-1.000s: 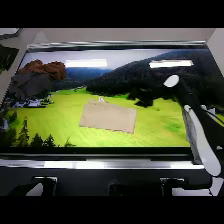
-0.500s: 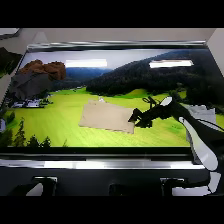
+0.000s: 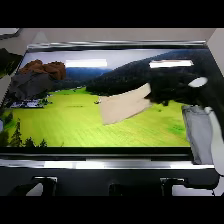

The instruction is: Fold the shirts.

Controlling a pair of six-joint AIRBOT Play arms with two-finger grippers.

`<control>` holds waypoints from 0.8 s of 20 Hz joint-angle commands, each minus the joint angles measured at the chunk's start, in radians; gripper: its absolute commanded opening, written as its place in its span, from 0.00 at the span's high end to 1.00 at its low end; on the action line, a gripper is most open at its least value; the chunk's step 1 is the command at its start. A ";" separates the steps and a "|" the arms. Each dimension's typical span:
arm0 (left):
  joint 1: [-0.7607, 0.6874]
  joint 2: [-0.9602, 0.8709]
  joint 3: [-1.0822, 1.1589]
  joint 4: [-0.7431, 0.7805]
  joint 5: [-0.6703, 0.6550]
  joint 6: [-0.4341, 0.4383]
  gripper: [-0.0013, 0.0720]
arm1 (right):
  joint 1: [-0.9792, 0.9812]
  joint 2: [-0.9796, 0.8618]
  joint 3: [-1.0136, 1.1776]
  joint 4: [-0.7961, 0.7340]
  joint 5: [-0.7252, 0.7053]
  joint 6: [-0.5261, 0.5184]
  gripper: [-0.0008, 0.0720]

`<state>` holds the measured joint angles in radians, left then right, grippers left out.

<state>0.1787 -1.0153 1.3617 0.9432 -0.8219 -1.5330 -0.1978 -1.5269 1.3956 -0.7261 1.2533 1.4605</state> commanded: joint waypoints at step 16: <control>0.001 0.000 0.000 0.000 -0.002 0.045 0.93 | -0.807 0.190 0.324 -0.234 0.294 0.341 0.93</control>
<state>0.1787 -1.0153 1.3617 0.9432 -0.8238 -1.4933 -0.9356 -1.3708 1.7145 -0.9291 1.4807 1.7550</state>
